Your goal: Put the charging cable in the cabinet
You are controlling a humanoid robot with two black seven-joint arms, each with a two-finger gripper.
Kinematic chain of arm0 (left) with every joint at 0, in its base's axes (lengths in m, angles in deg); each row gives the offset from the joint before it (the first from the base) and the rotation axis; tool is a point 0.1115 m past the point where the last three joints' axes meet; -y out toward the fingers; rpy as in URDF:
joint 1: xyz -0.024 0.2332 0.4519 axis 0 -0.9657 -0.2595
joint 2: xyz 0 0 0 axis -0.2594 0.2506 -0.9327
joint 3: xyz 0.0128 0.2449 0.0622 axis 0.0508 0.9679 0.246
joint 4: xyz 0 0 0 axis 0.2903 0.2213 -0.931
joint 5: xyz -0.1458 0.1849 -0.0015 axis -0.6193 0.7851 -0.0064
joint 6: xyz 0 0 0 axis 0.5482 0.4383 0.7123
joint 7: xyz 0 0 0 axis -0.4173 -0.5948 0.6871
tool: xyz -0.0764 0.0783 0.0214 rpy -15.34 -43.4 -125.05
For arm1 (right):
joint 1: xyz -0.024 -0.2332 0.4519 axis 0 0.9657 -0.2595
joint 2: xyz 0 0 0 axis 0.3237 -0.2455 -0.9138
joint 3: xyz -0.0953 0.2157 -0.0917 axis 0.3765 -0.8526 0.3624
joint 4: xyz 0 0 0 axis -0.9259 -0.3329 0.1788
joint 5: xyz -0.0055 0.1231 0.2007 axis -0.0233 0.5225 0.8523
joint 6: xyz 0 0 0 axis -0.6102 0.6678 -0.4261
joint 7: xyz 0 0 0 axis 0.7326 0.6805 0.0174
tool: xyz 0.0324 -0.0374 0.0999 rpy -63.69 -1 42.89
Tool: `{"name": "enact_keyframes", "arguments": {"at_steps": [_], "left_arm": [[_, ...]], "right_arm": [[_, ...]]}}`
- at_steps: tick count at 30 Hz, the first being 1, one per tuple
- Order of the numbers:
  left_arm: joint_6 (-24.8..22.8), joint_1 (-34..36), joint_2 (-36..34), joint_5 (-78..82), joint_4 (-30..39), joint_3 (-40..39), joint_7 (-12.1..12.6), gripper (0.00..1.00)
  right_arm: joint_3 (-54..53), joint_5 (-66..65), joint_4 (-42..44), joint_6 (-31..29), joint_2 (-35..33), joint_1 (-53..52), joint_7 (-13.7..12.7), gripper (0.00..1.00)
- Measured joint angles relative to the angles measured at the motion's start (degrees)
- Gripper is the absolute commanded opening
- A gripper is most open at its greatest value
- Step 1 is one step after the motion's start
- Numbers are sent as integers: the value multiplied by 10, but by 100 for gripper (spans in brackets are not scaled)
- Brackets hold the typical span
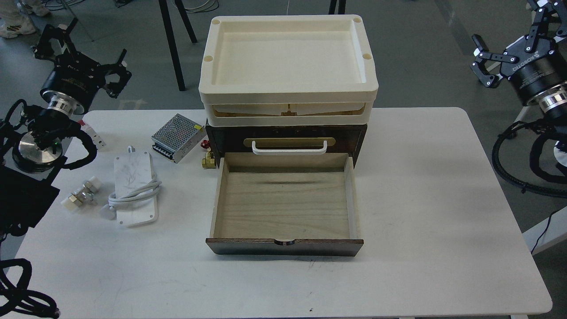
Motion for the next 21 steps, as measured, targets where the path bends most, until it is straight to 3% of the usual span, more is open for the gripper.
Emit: {"name": "enact_keyframes", "arguments": {"at_steps": [7, 10, 13, 16, 19, 21], "left_arm": [[0, 7, -2, -9, -13, -8, 7, 100], [0, 12, -3, -30, -39, -19, -3, 100], [0, 19, 20, -61, -65, -29, -32, 100], [0, 23, 43, -72, -49, -37, -91, 100], [0, 23, 33, -74, 18, -48, -141, 100], [0, 20, 7, -72, 91, -50, -153, 100]], "right_arm": [[-71, 7, -4, 0, 0, 29, 0, 100], [-89, 7, -4, 0, 0, 35, 0, 100], [-94, 8, -5, 0, 0, 37, 0, 100], [-97, 8, -5, 0, -5, 37, 0, 100], [-97, 8, -5, 0, -7, 37, 0, 100], [-97, 8, -6, 0, -9, 37, 0, 100]]}}
